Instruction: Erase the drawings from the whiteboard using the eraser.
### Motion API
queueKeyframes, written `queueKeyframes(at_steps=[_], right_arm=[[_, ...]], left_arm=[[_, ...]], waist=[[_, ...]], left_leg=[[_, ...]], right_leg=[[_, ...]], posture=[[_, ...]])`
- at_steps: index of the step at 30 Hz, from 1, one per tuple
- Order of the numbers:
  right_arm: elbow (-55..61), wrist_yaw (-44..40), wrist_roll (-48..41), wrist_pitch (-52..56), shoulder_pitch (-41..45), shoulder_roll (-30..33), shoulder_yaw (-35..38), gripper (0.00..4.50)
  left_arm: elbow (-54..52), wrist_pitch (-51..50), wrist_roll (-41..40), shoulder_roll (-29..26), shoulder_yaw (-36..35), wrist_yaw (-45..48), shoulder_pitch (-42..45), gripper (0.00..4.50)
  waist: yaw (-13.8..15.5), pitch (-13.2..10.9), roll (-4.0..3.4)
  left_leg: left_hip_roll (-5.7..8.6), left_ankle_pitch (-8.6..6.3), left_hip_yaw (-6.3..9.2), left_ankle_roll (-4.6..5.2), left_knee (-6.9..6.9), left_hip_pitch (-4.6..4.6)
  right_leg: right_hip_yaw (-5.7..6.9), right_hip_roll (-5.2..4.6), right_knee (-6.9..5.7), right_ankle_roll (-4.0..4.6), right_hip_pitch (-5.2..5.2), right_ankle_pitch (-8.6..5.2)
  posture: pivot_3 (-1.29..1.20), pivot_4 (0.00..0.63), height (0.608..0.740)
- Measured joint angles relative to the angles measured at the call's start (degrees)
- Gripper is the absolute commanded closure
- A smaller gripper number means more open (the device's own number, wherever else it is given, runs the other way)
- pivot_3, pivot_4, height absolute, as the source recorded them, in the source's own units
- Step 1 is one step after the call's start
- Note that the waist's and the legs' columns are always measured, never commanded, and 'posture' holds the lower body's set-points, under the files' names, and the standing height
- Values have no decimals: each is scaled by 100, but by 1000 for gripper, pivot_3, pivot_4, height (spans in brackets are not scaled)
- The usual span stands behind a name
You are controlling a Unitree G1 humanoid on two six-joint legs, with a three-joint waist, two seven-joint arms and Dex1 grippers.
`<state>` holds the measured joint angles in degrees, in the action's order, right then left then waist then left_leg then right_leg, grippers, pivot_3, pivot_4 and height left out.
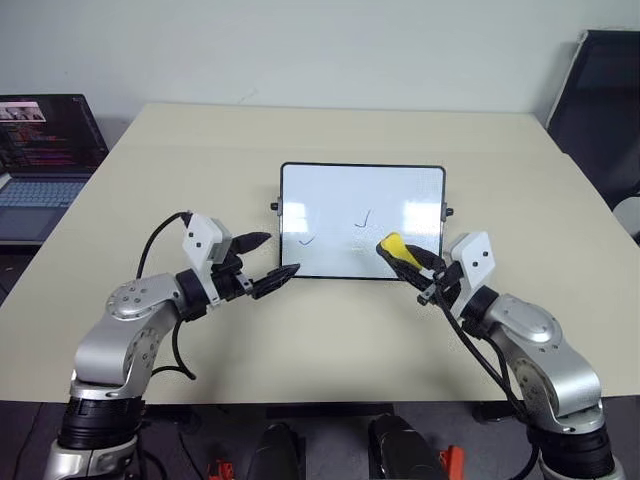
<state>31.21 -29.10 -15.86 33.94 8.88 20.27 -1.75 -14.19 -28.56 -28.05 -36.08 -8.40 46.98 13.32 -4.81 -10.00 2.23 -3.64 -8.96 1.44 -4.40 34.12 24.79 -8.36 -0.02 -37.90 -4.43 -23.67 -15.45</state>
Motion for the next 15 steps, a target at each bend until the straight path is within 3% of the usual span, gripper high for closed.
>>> queueKeyframes(at_steps=[5, 10, 15], right_arm=[[-148, 64, 209, -112, 241, 104, -259, 3483], [-1065, 479, 1425, -506, 1286, 325, -984, 3483], [-1847, 721, 1968, -728, 1825, 119, -1314, 3483]], left_arm=[[7, 1, -2, -63, 1, 17, 6, 0], [39, 43, 84, -223, 38, 145, 71, 0], [42, 49, 110, -223, 187, 199, 179, 0]], waist=[[-18, 0, 0], [-19, 0, 0], [1, 0, 2]], left_leg=[[0, 0, -1, 0, 1, -1], [0, 0, -3, 0, 2, -1], [0, -1, -3, -1, -13, 5]], right_leg=[[-1, 0, -3, 2, -2, 1], [0, 0, -3, 6, -9, 4], [1, 0, 2, -2, -9, -1]], posture=[[0, 150, 740], [0, 150, 740], [0, 150, 740]])
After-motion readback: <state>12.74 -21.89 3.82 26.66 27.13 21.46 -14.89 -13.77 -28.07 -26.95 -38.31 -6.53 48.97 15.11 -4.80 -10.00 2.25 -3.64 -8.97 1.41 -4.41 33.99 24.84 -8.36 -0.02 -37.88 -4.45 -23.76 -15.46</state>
